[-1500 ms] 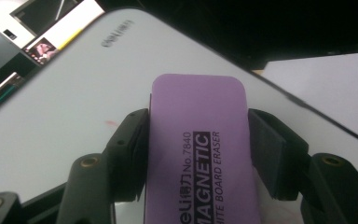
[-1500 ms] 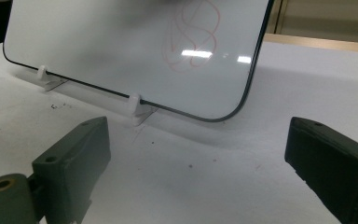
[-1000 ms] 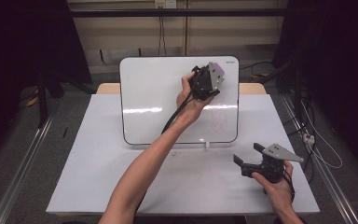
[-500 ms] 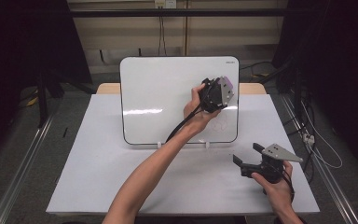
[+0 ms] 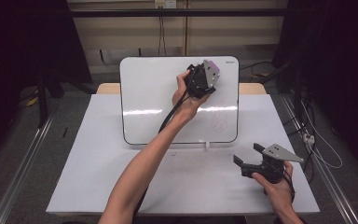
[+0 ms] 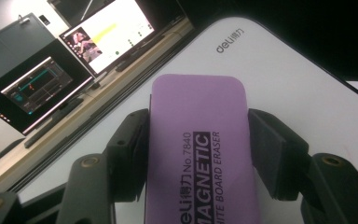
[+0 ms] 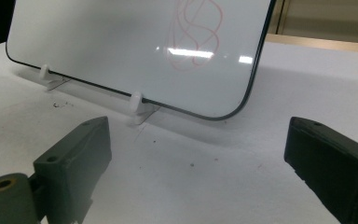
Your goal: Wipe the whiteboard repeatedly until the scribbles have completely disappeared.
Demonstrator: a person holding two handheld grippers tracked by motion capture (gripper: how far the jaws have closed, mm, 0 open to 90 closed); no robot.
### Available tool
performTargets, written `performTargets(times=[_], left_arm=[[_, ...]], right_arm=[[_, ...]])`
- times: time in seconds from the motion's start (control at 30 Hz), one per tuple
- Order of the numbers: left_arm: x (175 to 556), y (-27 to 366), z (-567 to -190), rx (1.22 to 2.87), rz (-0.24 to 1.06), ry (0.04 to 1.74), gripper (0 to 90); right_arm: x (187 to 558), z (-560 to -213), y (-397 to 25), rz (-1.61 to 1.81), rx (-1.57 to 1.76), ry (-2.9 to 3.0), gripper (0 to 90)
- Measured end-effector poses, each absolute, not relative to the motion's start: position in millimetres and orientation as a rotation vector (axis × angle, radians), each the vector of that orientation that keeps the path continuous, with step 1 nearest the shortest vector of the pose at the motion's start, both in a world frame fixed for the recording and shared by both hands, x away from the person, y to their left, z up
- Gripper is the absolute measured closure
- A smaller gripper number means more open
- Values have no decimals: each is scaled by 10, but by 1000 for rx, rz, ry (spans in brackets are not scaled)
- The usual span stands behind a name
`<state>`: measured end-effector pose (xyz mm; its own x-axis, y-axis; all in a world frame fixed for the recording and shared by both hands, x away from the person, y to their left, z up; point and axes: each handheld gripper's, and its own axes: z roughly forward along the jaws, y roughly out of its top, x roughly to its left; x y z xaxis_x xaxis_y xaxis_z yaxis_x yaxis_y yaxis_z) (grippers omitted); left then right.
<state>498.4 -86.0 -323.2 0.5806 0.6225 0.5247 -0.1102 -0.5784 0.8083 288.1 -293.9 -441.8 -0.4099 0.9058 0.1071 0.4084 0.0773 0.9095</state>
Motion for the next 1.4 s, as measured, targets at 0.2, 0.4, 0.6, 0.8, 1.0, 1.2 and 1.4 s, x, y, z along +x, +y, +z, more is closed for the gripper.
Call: performTargets(times=[0.2, 0.4, 0.6, 0.8, 1.0, 1.2, 1.4], left_arm=[[4754, -1065, -3487, 1989, 1036, 304, 412], [4475, -1086, -3831, 1998, 961, 250, 411], [4400, -1029, -3897, 2027, 955, 220, 411], [4588, -841, -3685, 1988, 1005, 286, 411], [4566, -787, -3699, 1990, 1054, 283, 411], [4245, -962, -4054, 2040, 1008, 167, 411], [4006, -1042, -4303, 2116, 948, 53, 411]], right_arm=[[2869, -4410, -2920, 1305, 1295, 1870, 73], [2867, -4420, -2933, 1306, 1291, 1867, 73], [2864, -4411, -2908, 1303, 1281, 1872, 73], [2865, -4413, -2922, 1303, 1289, 1868, 73], [2872, -4415, -2910, 1304, 1286, 1872, 73], [2868, -4417, -2905, 1294, 1285, 1877, 73], [2859, -4419, -2937, 1293, 1296, 1867, 73]])
